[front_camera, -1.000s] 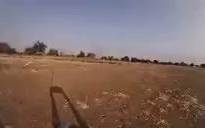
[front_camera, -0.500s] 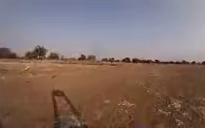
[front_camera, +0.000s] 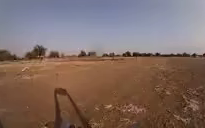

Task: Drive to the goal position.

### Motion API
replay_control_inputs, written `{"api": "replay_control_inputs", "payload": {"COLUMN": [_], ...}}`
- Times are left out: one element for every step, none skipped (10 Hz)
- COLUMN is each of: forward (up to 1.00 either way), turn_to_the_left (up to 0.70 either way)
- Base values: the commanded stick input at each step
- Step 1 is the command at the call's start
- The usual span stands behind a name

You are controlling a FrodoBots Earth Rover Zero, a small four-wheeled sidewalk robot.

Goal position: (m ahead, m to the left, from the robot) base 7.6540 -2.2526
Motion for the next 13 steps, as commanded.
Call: {"api": "replay_control_inputs", "payload": {"forward": [0.70,0.70,0.70,0.70,0.70,0.70,0.70,0.70,0.70,0.70,0.70,0.70,0.70], "turn_to_the_left": [0.00,0.00,0.00,0.00,0.00,0.00,0.00,0.00,0.00,0.00,0.00,0.00,0.00]}}
